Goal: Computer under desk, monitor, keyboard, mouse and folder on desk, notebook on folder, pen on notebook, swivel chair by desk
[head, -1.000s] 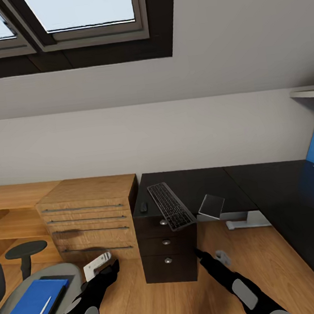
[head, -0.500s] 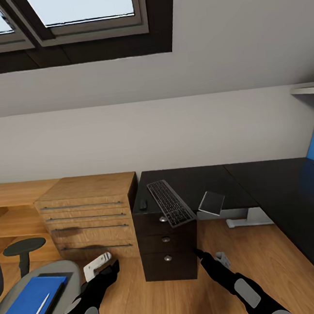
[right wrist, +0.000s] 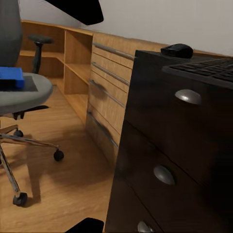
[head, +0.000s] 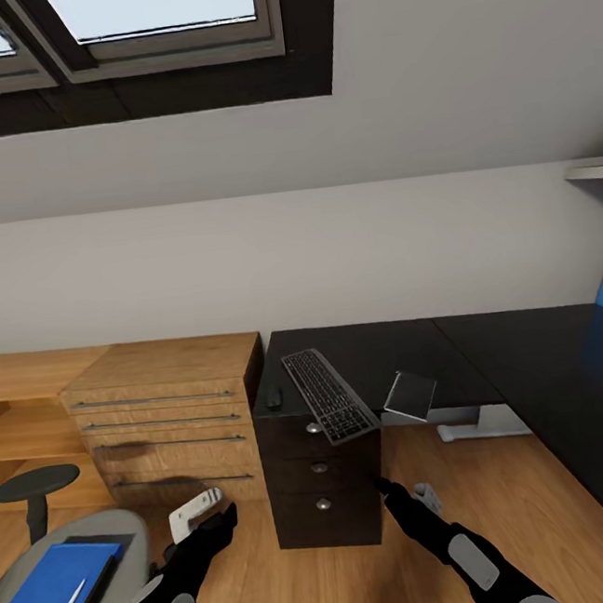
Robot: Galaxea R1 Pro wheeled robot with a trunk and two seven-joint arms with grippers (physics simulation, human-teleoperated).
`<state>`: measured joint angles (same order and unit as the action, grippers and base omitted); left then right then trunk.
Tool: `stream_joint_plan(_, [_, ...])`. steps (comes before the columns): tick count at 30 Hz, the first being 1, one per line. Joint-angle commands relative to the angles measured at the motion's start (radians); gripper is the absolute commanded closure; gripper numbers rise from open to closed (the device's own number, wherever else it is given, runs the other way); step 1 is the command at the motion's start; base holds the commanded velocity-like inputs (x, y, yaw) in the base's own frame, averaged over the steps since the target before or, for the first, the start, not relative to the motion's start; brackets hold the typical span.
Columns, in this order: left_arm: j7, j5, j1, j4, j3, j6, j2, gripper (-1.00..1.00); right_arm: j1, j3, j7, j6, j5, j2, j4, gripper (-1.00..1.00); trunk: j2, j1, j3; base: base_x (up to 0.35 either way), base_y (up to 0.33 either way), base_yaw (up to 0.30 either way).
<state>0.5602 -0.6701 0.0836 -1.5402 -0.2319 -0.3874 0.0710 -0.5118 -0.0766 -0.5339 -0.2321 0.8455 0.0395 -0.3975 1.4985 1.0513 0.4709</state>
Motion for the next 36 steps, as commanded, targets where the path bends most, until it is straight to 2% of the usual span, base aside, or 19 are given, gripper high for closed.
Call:
stream_joint_plan(1, [0.009, -0.008, 0.001, -0.001, -0.004, -0.001, 0.001, -1.00, -0.001, -0.015, -0.003, -0.010, 0.005, 0.002, -0.005, -1.00, 0.001, 0.001, 0.001, 0.306, 0.000, 0.000])
stream_joint_plan(3, [0.009, -0.008, 0.001, 0.000, -0.012, -0.001, 0.001, -1.00, -0.001, -0.041, -0.002, -0.008, 0.006, 0.003, -0.014, -1.00, 0.001, 0.001, 0.001, 0.309, 0.000, 0.000])
stream_joint_plan(7, [0.009, -0.008, 0.001, 0.000, -0.019, -0.001, 0.001, -1.00, -0.001, -0.059, -0.001, -0.007, 0.006, 0.009, -0.016, -1.00, 0.001, 0.001, 0.001, 0.309, 0.000, 0.000])
stream_joint_plan(21, [0.009, -0.008, 0.001, 0.002, -0.020, -0.001, 0.001, -1.00, -0.001, -0.061, -0.001, -0.007, 0.006, 0.017, -0.017, -1.00, 0.001, 0.001, 0.001, 0.196, 0.000, 0.000])
stream_joint_plan(36, [0.009, -0.009, 0.001, 0.003, -0.019, -0.001, 0.001, -1.00, -0.001, -0.061, -0.001, -0.007, 0.006, 0.019, -0.017, -1.00, 0.001, 0.001, 0.001, 0.106, 0.000, 0.000])
